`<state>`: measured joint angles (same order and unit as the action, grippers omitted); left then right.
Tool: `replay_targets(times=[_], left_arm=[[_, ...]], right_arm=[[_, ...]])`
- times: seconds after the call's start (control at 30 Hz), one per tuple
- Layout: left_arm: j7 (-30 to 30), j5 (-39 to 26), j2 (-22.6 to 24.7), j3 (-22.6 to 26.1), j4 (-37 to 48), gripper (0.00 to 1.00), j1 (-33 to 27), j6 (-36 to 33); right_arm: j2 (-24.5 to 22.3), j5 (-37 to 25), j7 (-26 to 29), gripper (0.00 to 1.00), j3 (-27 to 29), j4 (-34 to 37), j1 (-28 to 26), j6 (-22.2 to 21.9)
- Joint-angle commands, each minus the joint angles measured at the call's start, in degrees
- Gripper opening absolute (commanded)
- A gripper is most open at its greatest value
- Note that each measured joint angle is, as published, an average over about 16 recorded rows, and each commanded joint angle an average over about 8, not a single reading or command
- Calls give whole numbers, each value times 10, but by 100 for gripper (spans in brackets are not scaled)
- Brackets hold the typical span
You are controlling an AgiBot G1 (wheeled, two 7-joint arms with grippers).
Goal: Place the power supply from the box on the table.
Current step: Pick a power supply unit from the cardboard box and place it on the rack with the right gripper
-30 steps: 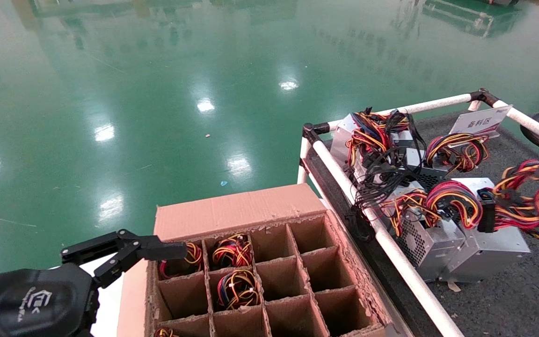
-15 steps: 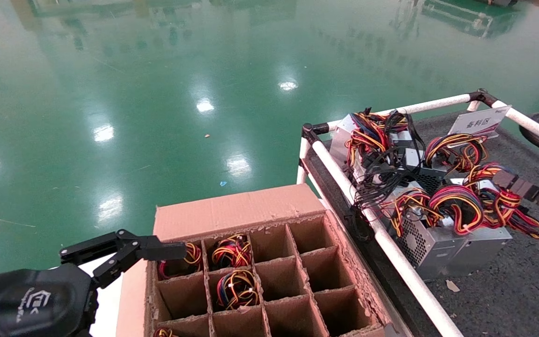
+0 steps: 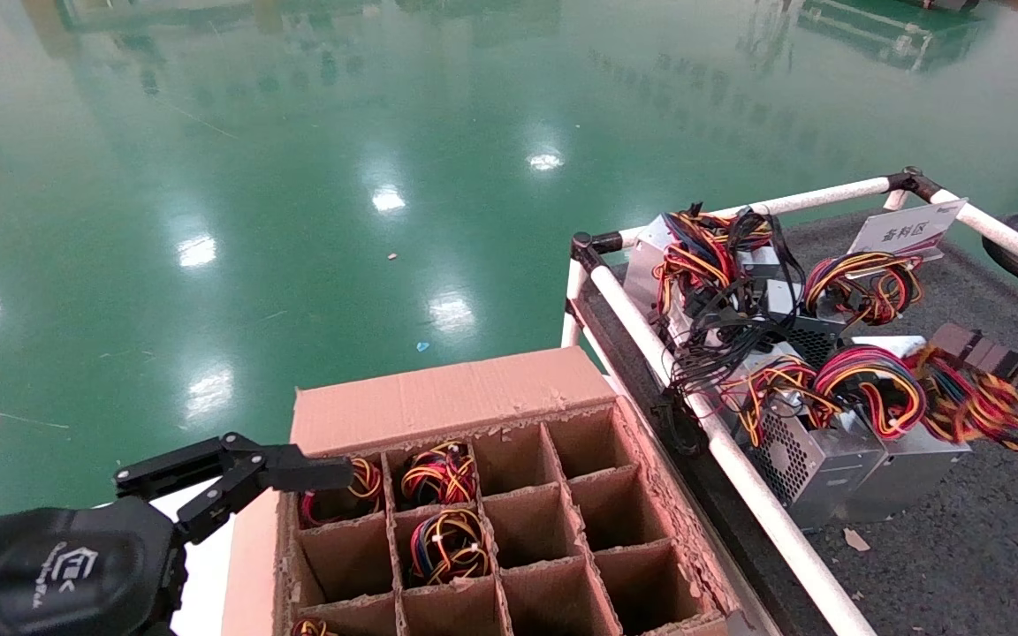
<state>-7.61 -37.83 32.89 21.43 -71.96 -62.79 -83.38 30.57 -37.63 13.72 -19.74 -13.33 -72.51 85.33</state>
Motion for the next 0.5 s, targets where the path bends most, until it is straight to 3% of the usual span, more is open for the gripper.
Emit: replay_targets(times=[0.03, 0.23, 0.5], left_arm=[[0, 0, 0, 0, 0, 100, 0, 0], [0, 0, 0, 0, 0, 100, 0, 0], [0, 0, 0, 0, 0, 100, 0, 0]], right_arm=[[-3, -1, -1, 100, -1, -2, 0, 1], [-39, -11, -5, 100, -4, -16, -11, 13], [-54, -9, -14, 100, 1, -41, -18, 25]])
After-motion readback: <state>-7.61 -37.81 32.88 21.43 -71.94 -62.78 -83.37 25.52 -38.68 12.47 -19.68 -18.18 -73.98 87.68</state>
